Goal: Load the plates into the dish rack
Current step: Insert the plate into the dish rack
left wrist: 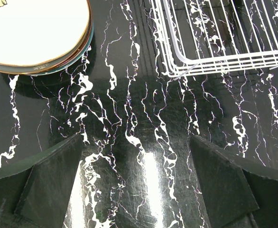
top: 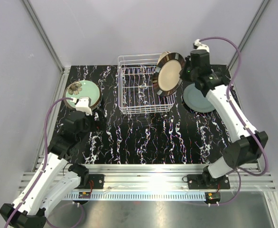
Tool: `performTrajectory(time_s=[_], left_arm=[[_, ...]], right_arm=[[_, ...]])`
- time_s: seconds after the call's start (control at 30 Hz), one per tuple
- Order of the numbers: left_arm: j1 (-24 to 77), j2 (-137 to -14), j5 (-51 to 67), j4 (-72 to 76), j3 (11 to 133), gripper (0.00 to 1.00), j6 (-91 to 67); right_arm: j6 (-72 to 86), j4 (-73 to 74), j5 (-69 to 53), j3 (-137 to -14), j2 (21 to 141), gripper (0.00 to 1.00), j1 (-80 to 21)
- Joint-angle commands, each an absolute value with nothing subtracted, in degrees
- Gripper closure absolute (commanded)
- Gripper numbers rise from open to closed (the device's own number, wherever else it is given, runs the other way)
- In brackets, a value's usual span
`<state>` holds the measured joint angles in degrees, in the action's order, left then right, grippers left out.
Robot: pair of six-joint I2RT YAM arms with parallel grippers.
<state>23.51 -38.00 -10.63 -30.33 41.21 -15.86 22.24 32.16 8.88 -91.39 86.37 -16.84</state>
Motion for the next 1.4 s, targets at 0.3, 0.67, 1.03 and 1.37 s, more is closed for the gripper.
performTrajectory(time_s=[0.3, 0.67, 1.03, 1.37], left_arm=[[23.29, -38.58, -12.04, -28.56, 43.68, 0.01, -15.03], [23.29, -38.15, -9.85, -28.13, 43.68, 0.09, -14.33], [23.29, -38.23, -10.28, -28.04, 43.59, 0.01, -14.76], [23.29, -38.32, -10.02, -28.21, 43.68, 0.01, -14.77]], right_arm=[[16.61, 31.99, 30.32, -118.45, 103.08, 1.0, -24.7], [5.11, 32.25, 39.63, -133.22, 115.65, 1.0, -29.26], [0.62, 34.81, 43.06, -143.43, 123.92, 1.0, -30.15], [-5.01, 31.38, 43.59, -145.81, 127.26, 1.0, -30.15]])
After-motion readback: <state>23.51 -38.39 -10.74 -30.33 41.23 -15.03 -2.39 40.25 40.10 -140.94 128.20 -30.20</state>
